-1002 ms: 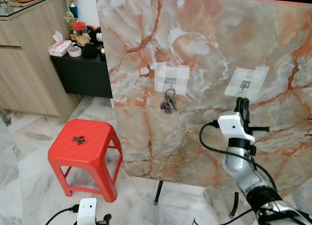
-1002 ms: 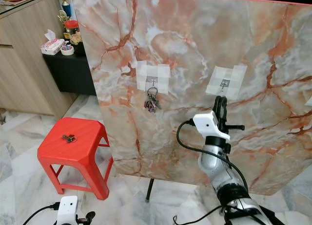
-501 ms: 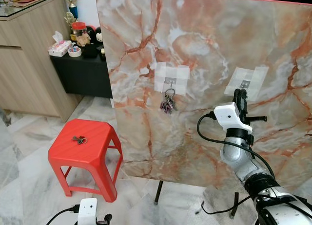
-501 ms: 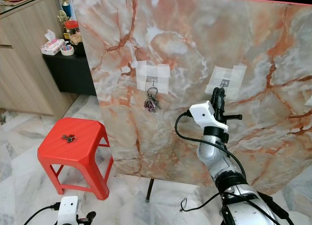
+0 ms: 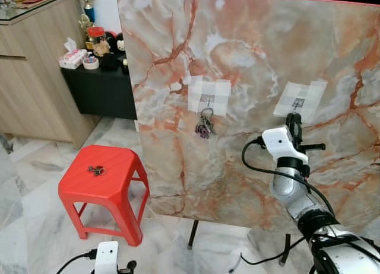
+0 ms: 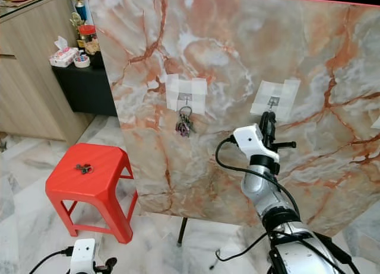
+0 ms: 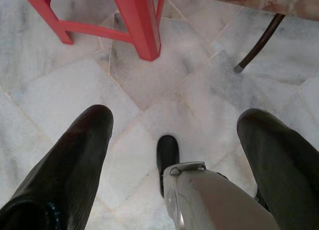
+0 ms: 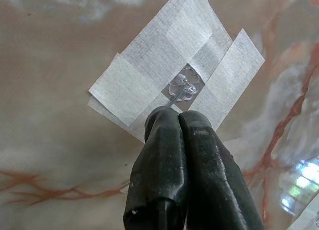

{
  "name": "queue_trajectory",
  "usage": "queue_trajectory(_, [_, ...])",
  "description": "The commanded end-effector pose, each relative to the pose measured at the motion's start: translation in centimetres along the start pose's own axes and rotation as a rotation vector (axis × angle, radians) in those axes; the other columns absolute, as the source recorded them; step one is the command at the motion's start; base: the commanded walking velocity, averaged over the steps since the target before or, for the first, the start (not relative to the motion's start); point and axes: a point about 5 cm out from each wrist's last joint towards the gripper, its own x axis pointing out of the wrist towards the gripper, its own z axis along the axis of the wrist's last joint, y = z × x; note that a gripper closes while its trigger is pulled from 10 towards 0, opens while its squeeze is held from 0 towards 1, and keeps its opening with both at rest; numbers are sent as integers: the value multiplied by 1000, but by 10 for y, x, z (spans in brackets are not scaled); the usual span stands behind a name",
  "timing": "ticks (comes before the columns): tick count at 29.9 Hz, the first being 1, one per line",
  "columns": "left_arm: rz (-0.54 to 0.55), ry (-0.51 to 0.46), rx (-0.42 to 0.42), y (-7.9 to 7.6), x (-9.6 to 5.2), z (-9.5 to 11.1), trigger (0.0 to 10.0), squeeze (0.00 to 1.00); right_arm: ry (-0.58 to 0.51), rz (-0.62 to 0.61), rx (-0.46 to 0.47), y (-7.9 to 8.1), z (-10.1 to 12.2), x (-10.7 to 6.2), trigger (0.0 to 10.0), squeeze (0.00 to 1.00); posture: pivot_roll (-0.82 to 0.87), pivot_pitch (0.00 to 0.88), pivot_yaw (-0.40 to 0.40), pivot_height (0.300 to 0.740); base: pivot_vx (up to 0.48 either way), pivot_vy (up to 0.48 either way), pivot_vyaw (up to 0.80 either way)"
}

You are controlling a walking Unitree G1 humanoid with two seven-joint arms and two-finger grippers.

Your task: Hang keys on a hook

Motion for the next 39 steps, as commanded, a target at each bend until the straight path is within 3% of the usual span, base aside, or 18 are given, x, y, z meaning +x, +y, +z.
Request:
queue_trajectory(1, [1,6,5,1,-1,-3,10000,0,2,-19,-2,-6,4,10,10000,0,-14,0,-53,740,0,0,0])
queue_trajectory(18, [4,7,5,3,-1,-3,10000,0,18,-19,10,-7,4,13,10000,0,-9,0,-54,740,0,0,0])
queue_trajectory(39, [7,3,3,3,-1,-2,10000,0,29,84,9,3,5,10,10000,0,-8,0,-53,740,0,0,0])
